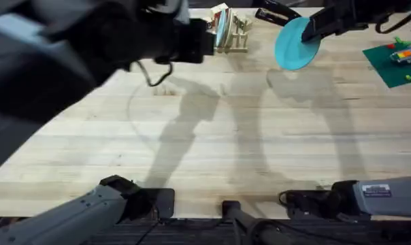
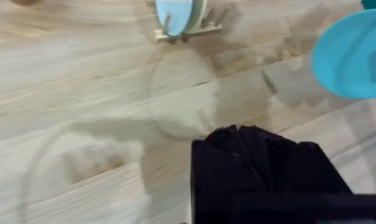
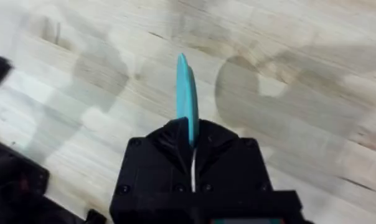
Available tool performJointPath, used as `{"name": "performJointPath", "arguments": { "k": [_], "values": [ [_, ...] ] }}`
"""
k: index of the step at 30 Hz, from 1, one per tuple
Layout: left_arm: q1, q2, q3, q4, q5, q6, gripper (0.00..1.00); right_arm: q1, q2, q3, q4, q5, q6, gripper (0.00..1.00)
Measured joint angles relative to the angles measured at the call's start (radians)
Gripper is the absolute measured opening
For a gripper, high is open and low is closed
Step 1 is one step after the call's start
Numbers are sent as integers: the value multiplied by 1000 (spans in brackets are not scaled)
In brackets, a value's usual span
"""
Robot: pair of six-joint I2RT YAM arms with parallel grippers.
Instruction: Pick up the plates from the table one by one and place each into a slot on the dish rack.
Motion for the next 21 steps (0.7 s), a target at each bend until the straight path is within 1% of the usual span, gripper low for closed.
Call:
{"name": "performJointPath", "arguments": {
  "k": [5,8,10,11,12,14,15,17,18,21],
  "values": [
    [57,-105,0,-74,-10,121,38,127,-40,0,-9,155,88,31],
    [80,-151,0,-108,-36,182,38,200,-40,0,-13,250,146,32],
    [87,-177,0,-128,-63,224,39,241,-41,0,-13,302,187,31],
    [88,-187,0,-137,-81,246,81,258,-41,2,-14,321,206,31],
    [88,-196,0,-144,-98,261,177,274,-41,3,-13,337,227,31],
    [88,-206,0,-147,-129,283,461,293,-41,6,-13,359,265,31],
    [88,-209,0,-147,-141,291,635,299,-41,9,-12,366,280,31],
    [88,-209,0,-147,-160,301,936,307,-41,13,-9,378,310,31],
    [88,-209,0,-147,-165,306,978,309,-41,13,-10,383,324,31],
    [88,-209,0,-147,-179,313,995,309,-41,13,-10,392,368,31]
  ]
}}
